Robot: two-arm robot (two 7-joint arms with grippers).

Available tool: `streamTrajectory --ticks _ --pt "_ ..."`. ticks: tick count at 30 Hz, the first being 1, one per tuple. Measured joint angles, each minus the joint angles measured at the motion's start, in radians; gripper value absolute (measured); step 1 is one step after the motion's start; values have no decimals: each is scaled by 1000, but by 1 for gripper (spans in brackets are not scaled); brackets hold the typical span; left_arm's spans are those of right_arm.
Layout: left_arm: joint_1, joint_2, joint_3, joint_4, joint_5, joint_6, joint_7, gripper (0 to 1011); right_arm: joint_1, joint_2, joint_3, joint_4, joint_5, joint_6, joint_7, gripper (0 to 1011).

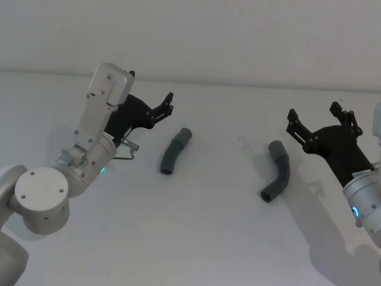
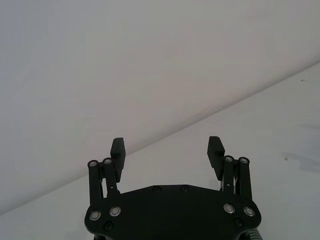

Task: Use both hands to pick up one end of the pipe from the table, align the ends, and insert them.

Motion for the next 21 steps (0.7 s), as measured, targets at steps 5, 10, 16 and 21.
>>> streamTrajectory --ticks 5,10,16,21 --pt "0 0 0 0 0 0 0 1003 0 0 0 0 0 0 0 996" --pt "0 0 0 0 0 0 0 1003 0 0 0 0 0 0 0 996" --pt "0 0 0 0 0 0 0 1003 0 0 0 0 0 0 0 996" --pt "0 0 0 0 0 0 0 1003 0 0 0 0 0 0 0 996"
